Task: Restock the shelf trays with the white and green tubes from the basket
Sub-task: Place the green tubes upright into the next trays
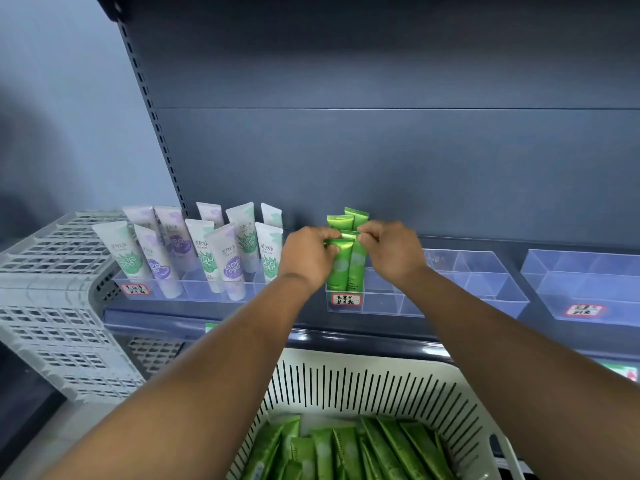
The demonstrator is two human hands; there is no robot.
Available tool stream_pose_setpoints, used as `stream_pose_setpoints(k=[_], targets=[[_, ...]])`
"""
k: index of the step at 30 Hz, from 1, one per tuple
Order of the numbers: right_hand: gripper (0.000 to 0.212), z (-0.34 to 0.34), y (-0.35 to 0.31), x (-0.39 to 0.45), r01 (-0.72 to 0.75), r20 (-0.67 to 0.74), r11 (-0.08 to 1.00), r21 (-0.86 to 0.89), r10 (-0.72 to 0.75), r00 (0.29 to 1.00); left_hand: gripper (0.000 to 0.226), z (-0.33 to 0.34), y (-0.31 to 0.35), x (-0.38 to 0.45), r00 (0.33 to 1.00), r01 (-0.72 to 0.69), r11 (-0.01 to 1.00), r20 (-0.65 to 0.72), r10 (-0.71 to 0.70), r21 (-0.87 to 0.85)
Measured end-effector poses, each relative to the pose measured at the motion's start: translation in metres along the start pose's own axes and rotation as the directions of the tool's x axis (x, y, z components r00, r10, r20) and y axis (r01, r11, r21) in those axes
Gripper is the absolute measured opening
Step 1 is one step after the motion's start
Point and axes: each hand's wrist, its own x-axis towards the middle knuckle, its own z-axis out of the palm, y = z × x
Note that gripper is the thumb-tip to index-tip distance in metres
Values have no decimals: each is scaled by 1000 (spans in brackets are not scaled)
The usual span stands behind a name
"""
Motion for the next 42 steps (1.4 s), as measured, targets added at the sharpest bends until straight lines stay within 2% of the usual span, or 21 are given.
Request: stream_pose_setpoints(k=[5,8,11,15,20,28,37,42], targets=[[41,-1,-1,-28,2,-30,1000,5,-1,1000,47,-13,7,-20,990,-141,971,29,138,191],[56,1,1,-60,5,29,994,-107,-2,1000,51,-19,4,-46,970,-241,917,80,228,319],[62,10,5,-95,7,111,981,-191,15,994,57,-17,-7,-77,953,-301,843,183,243,445],[71,26,14,-132,-12,240,963,-268,79,967,66,-11,-30,-113,948,-267,820,293,128,506],[70,43,22,-170,-2,316,951,-310,105,943,68,-2,-54,-152,932,-231,807,362,23,544],[72,90,44,-209,-13,428,953,-302,148,891,71,30,-92,-193,875,-114,856,460,-154,504],[68,144,65,-223,49,648,946,-320,181,740,67,60,-124,-206,708,-112,833,632,-316,542],[70,169,69,-218,86,720,936,-341,201,665,38,65,-140,-197,611,-63,849,692,-383,525]])
